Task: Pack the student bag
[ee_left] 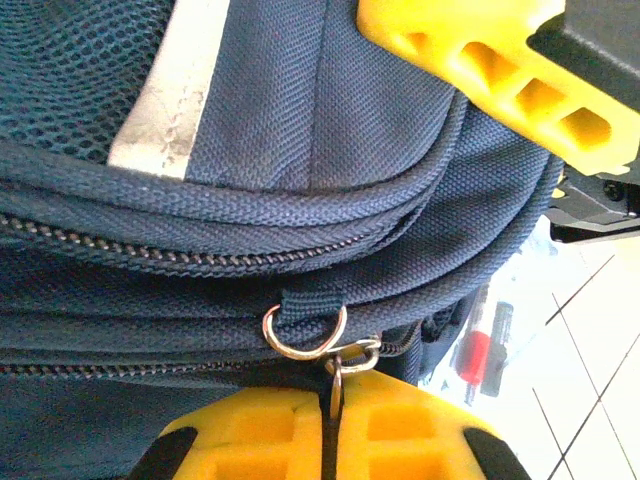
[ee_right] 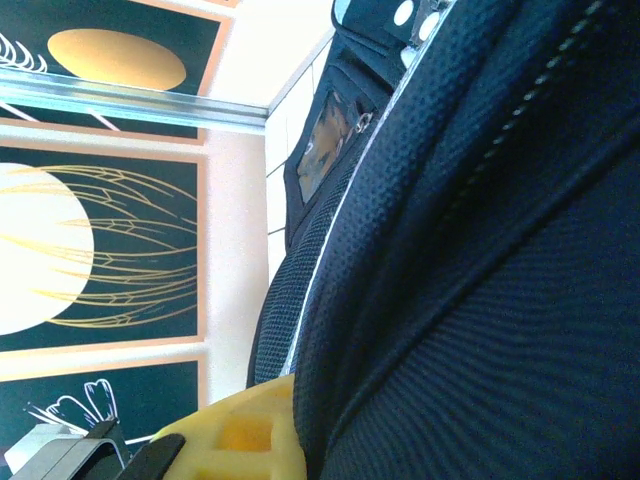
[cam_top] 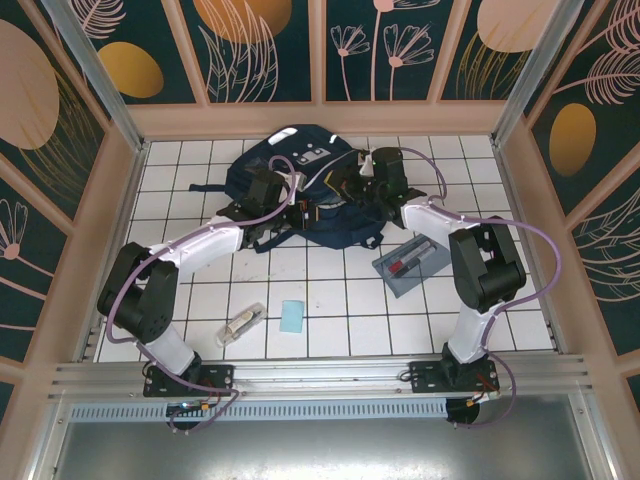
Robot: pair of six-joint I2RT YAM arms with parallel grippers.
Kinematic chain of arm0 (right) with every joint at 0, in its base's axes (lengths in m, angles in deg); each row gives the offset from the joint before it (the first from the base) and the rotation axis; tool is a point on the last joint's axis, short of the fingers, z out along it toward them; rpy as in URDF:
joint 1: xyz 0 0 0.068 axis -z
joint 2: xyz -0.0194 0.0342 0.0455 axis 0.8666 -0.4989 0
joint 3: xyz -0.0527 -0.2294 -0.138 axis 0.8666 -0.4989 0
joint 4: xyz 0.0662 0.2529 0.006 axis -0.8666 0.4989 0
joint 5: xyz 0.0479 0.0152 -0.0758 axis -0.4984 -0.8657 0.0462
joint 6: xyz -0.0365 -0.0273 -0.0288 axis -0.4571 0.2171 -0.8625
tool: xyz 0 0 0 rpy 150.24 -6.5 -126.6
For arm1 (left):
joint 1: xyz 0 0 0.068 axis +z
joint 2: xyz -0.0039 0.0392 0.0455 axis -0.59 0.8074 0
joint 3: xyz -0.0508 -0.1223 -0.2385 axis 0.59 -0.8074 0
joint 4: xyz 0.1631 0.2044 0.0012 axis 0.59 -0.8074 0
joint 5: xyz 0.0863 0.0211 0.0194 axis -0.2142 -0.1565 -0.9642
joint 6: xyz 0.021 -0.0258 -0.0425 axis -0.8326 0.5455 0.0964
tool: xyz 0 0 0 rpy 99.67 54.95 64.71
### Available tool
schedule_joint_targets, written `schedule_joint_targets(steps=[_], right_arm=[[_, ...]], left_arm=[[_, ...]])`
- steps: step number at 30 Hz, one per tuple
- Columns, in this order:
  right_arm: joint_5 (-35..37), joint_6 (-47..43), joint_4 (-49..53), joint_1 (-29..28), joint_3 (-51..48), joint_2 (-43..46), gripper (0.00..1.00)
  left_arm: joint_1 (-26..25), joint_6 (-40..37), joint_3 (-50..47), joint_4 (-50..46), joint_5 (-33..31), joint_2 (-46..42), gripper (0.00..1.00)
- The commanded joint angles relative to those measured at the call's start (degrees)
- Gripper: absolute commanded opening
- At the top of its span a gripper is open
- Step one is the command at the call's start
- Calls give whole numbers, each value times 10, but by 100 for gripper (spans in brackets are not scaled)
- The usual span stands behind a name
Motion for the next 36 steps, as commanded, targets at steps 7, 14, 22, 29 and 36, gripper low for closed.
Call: schedule_joint_targets(steps=[7,14,22,29,36], right_arm=[[17,-36,-8,18,43,16,0],[22,-40,-5,10,51,13,0],[18,-39,-9,13,43,19,0],[18,-50,6,17,48,27,0],[4,-45,8,10,70,5,0]], left_arm=[[30,-39,34,-65,14,6,17],[30,-55,39,-77,16,8,0],[32,-58,33,-89,-47,15,0],[92,-16,-32,-118,-175,-3,0],[91,-16,17,-136,-107,-50,56]])
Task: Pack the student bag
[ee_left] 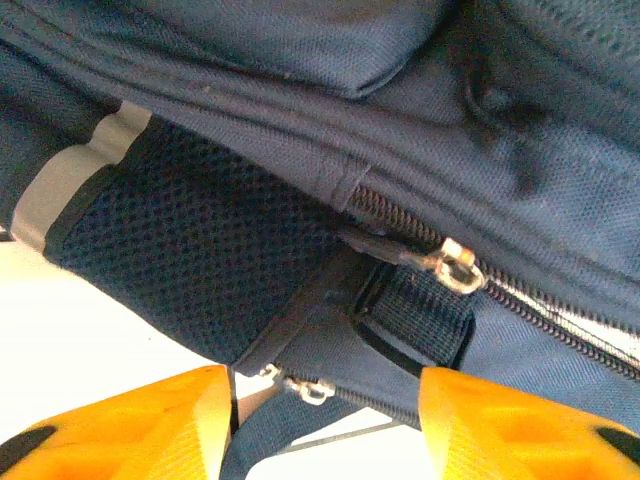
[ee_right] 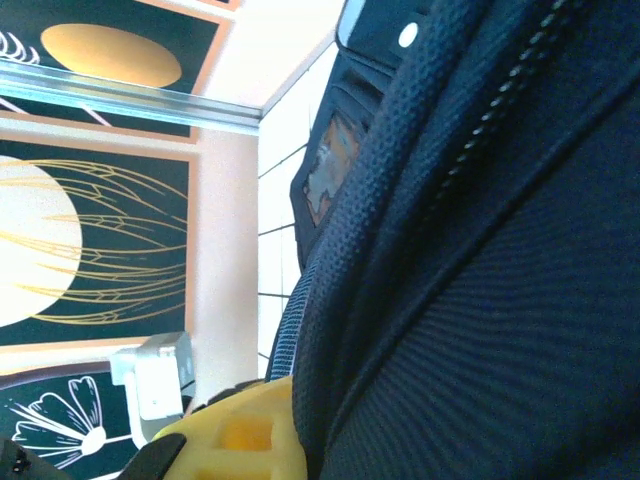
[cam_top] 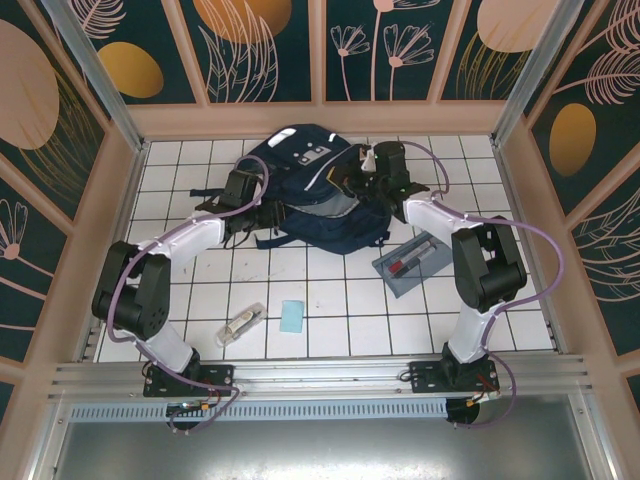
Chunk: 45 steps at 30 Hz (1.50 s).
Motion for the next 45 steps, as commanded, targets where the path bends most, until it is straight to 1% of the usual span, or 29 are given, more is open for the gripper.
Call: schedule_joint_targets(steps=[1,2,4,5,7,8,10,11,13,17,21,25,30,33,39,41,44,45], right_arm=[[6,-11,-33,2,38,3,0],[4,-10,-31,1,42,2,0],[-1,-7,-27,-1,50,0,0],[-4,-7,-24,0,54,-2,0],[-12,-2,-21,0,64,-5,0],[-16,-2,-17,-1,69,-7,0],[-26,-3,-1,0,89,-15,0],[-30,-5,14,1,104,-22,0],[-42,-9,42,3,132,-34,0],[-51,-12,70,3,165,-48,0],[-47,-13,77,2,167,-45,0],[-42,-15,81,2,164,-42,0],[-52,-13,78,2,161,-41,0],[-56,-11,68,2,149,-31,0],[-58,-14,63,5,146,-20,0],[-55,-22,70,6,146,-16,0],[-39,-40,89,5,146,-10,0],[-36,-44,90,6,143,-9,0]], left_arm=[[-4,-2,34,-9,33,-58,60],[-8,-10,39,1,37,-71,64],[-26,-40,49,19,19,-94,74],[-37,-57,51,27,2,-100,77],[-66,-102,58,44,-53,-105,80],[-78,-123,62,50,-68,-103,83],[-93,-150,68,67,-73,-93,90],[-96,-160,69,77,-70,-88,98],[-102,-179,66,95,-68,-78,99],[-116,-226,71,112,-97,-52,98],[-122,-253,96,108,-131,-17,99],[-132,-266,122,109,-121,10,98],[-143,-284,161,101,-158,61,98],[-144,-290,180,106,-202,94,95],[-144,-310,216,73,-198,134,82],[-144,-312,213,70,-210,135,73],[-143,-316,201,74,-219,127,51],[-143,-317,200,74,-215,124,41]])
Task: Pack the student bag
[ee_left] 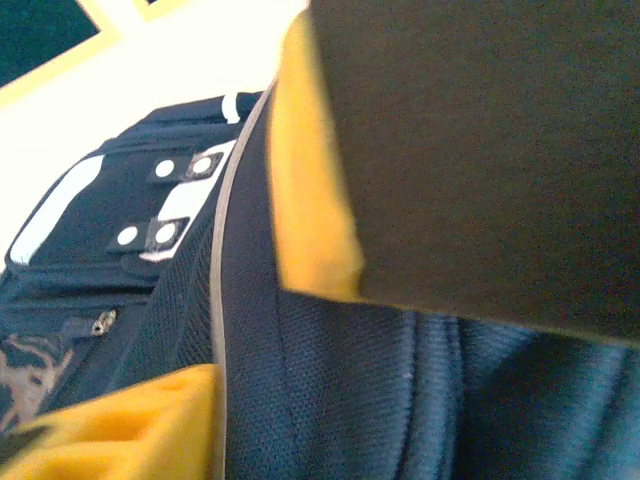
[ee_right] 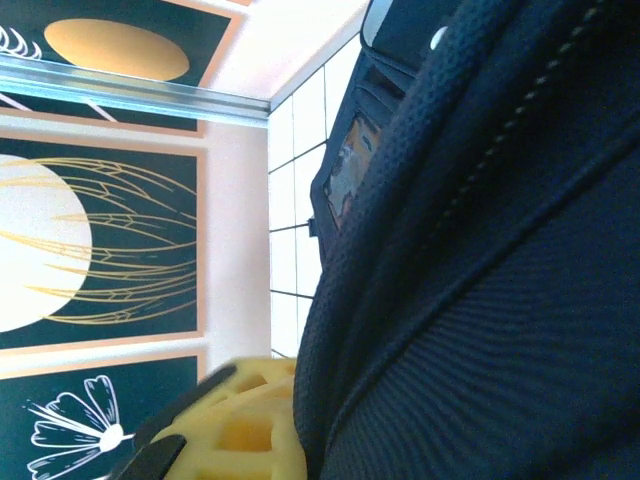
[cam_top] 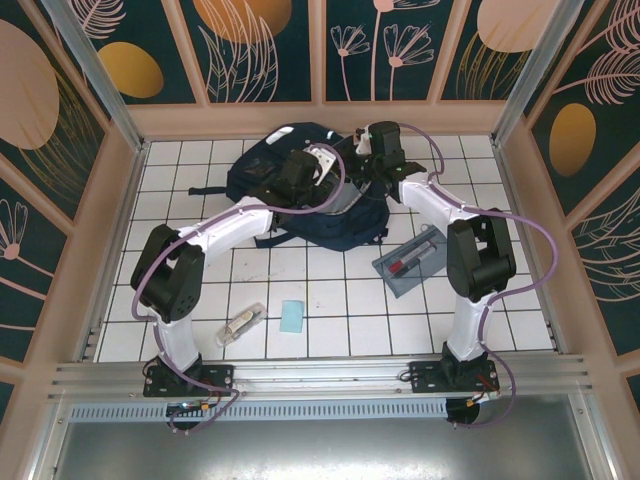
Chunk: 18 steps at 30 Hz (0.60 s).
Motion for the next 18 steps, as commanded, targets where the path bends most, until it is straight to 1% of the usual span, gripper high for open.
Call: schedule_joint_targets(steps=[1,2,3,5,6,7,9,11,13,14,15,18], right_arm=[[-7,-31,-27,3,4,45,0],[-7,-33,-30,3,0,46,0],[-6,-35,-37,3,-7,49,0],[-5,-37,-46,3,-22,55,2],[-2,-38,-47,4,-31,59,6],[-3,-40,-48,7,-42,63,13],[-7,-46,-51,14,-68,76,32],[4,-45,-59,26,-106,97,42],[9,-50,-53,41,-135,122,57],[13,-56,-40,51,-150,138,61],[22,-67,-26,58,-167,155,64],[52,-102,39,85,-212,207,65]], left_arm=[[10,5,1,-13,-22,-1,30],[10,7,1,-11,-20,-3,18],[10,8,1,-8,-19,-4,0],[10,14,4,-3,-17,-3,0],[10,18,9,-4,-10,-3,0],[10,21,15,-7,0,-1,0],[10,36,22,-6,22,-1,0],[10,48,19,6,42,-3,0],[10,59,18,17,53,-1,0],[11,69,21,18,58,3,0],[11,79,25,19,67,5,0],[11,108,39,17,96,12,0]])
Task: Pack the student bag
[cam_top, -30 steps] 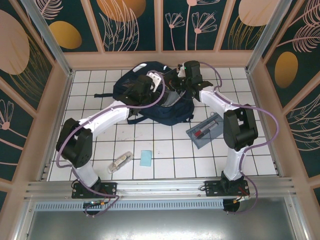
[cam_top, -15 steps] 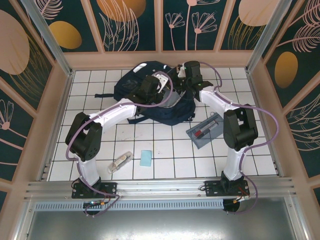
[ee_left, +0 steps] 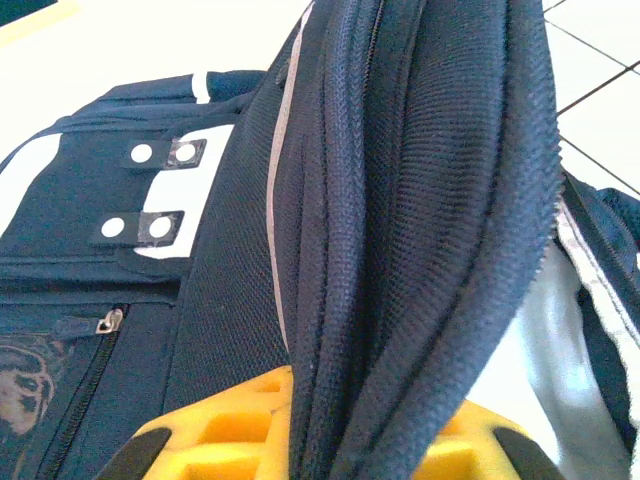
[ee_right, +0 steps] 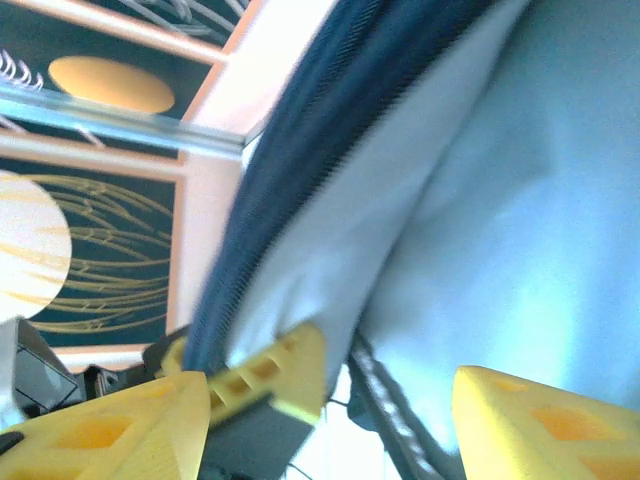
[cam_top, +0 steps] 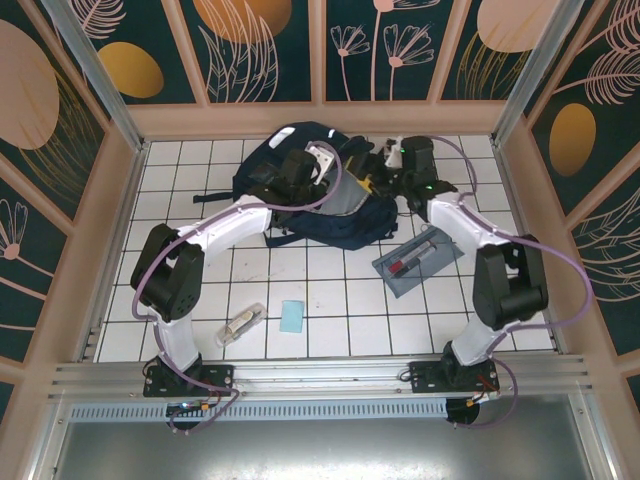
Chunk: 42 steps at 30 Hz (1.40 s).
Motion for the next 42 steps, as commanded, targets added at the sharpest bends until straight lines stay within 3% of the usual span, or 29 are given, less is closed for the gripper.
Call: schedule_joint_targets(steps=[1,6,10,17,24,31,35,42], right_arm=[[39,-56,78,30,-46,64,65],[165,-119,237,92,-101,128,65],[290,-136,304,105,-144,152,66],[275,-108,293,110,-156,84,70],[324,-86,321,76,-156,36,71],[324,-72,287,65,-163,4,71],[398,-124,311,38,-125,-30,69],[405,-242,374,22,-60,-121,59]], left_arm=[[4,64,36,25,49,11,0],[3,112,49,18,78,5,0],[4,139,34,27,101,-17,0],[5,153,5,46,117,-59,0],[8,169,-30,69,108,-84,0],[23,176,-45,74,111,-101,0],[30,180,-54,76,115,-108,0],[40,184,-73,77,108,-130,0]])
